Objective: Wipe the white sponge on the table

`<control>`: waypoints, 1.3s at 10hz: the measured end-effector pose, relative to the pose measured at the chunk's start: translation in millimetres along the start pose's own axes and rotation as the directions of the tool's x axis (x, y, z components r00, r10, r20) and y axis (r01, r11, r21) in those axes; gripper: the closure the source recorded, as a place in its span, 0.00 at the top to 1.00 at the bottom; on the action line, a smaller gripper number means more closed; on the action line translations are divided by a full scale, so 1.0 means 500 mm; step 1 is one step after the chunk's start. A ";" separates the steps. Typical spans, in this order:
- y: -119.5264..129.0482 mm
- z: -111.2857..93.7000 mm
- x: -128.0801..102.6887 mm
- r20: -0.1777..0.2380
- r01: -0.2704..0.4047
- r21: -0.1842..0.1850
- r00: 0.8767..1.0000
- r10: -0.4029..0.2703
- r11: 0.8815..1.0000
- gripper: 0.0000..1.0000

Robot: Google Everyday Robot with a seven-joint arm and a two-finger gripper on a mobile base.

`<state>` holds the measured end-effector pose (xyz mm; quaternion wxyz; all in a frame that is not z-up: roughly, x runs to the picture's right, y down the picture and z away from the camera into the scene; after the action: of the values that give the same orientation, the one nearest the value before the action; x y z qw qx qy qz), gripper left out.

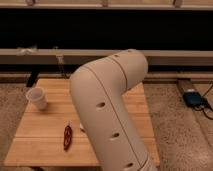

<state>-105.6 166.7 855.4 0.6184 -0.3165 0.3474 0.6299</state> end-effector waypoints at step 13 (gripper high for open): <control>0.111 -0.007 -0.070 0.023 0.158 -0.015 0.987 -0.157 0.987 0.02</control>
<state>-159.7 144.7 885.1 0.6673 -0.3413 0.3091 0.5854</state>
